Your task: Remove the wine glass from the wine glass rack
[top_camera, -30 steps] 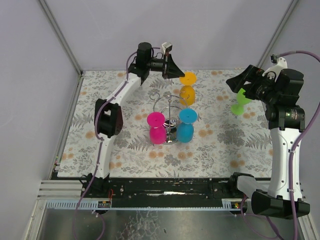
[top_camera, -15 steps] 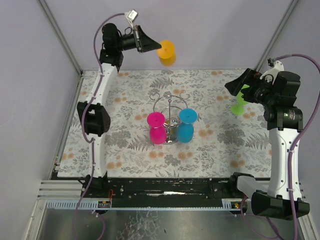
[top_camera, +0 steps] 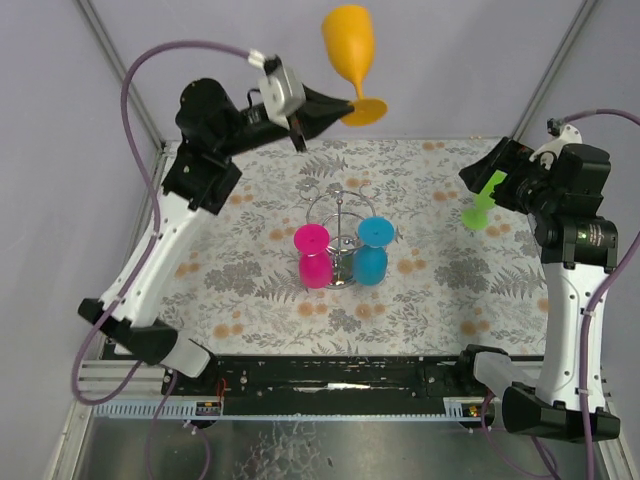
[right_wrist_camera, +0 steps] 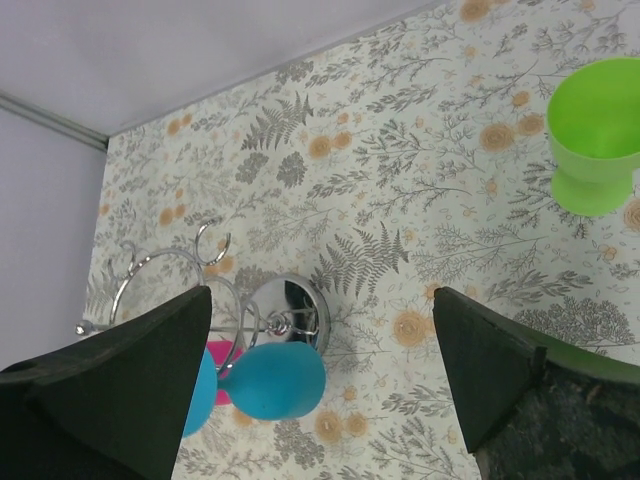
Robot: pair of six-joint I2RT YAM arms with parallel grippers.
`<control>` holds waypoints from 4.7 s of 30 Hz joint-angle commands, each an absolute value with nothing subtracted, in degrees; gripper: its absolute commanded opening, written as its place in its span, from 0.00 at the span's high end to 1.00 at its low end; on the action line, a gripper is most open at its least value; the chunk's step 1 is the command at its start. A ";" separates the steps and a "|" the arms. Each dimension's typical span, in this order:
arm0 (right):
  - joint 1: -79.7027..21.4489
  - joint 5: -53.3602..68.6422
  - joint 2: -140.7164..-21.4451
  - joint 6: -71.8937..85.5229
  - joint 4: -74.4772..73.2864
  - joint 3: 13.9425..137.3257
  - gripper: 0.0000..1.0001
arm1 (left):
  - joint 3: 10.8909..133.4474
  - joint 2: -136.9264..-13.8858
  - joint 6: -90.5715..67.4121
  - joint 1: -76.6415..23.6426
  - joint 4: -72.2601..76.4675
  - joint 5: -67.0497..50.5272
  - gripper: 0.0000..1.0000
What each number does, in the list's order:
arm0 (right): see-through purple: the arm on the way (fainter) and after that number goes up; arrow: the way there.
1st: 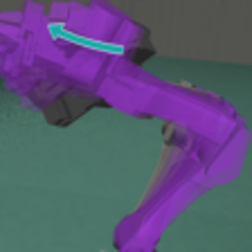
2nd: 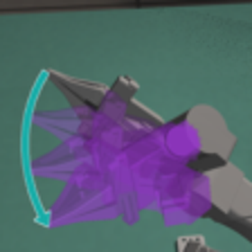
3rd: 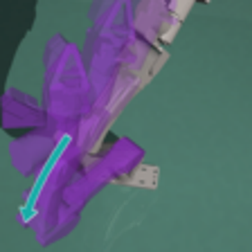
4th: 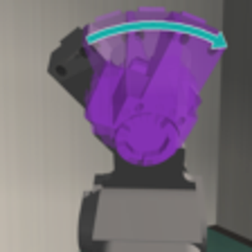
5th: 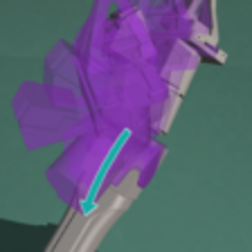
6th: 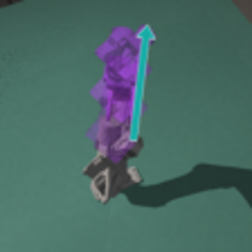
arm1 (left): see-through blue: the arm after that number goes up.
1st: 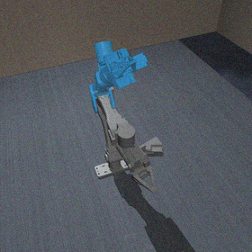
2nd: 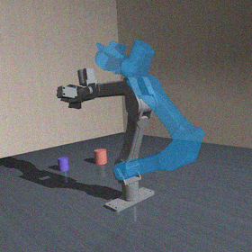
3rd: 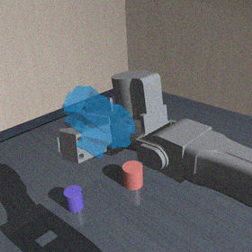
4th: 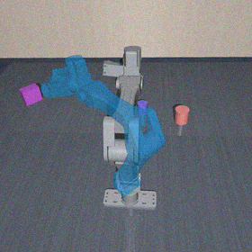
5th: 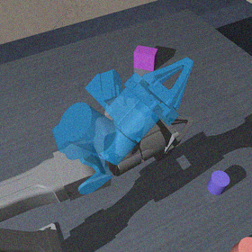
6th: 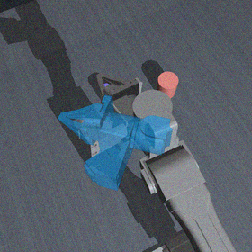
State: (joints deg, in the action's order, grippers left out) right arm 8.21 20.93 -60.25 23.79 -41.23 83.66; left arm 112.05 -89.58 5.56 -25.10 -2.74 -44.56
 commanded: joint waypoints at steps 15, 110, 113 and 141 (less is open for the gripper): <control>8.26 25.89 -71.22 24.46 -63.92 109.31 0.01 | 83.16 -74.94 76.29 -53.46 -10.51 -25.87 1.00; -4.20 1.46 -69.05 4.16 14.04 57.53 0.42 | 121.72 -100.57 -15.59 -25.22 -33.16 -34.96 0.15; -4.27 1.18 -70.57 4.79 19.84 53.79 0.41 | 121.28 -101.01 -15.73 -24.90 -34.01 -35.82 0.16; -4.31 -4.15 -89.15 4.48 52.95 40.78 0.34 | 122.01 -103.22 -16.21 -23.54 -36.65 -39.08 0.17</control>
